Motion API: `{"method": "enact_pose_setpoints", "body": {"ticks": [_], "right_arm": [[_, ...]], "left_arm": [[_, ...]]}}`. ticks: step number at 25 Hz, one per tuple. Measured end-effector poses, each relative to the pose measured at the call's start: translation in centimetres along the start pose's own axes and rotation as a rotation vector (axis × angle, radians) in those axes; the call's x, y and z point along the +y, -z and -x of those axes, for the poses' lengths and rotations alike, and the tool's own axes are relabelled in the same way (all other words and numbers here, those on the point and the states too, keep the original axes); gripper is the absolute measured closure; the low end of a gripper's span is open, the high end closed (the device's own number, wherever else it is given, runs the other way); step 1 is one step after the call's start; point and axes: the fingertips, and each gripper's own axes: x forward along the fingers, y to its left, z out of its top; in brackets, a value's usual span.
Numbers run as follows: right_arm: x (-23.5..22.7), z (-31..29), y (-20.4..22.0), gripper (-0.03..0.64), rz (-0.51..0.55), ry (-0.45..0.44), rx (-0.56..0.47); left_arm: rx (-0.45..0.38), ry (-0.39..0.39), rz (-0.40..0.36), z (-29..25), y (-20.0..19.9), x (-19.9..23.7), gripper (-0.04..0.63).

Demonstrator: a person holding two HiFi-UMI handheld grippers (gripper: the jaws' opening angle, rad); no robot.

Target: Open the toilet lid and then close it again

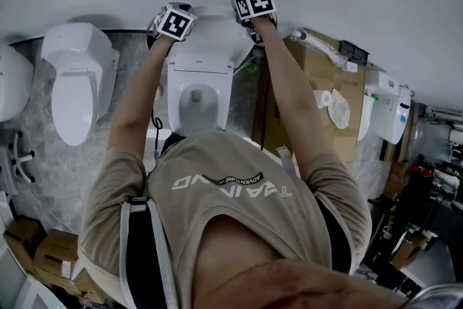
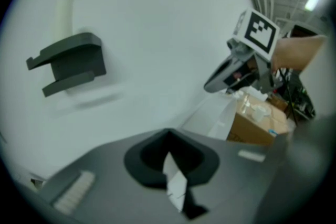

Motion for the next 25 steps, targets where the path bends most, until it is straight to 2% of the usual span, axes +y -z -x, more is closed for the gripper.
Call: {"method": "enact_pose_setpoints", "body": {"ticks": [9, 17, 21, 25], "right_arm": [[2.0, 1.9, 1.9, 0.606, -0.037, 0.008, -0.041], [4.5, 3.6, 4.5, 0.606, -0.072, -0.015, -0.046], [6.2, 4.4, 6.4, 0.606, -0.086, -0.035, -0.035], [7.8, 5.5, 8.2, 0.606, -0.078, -0.039, -0.036]], "left_arm": [[0.033, -0.026, -0.008, 2.2, 2.2, -1.5, 0.601], [-0.021, -0.002, -0.020, 4.5, 3.3, -3.6, 0.601], [-0.022, 0.018, -0.010, 6.3, 4.9, -5.2, 0.601], [-0.025, 0.014, -0.082, 8.0, 6.3, -7.3, 0.601]]}}
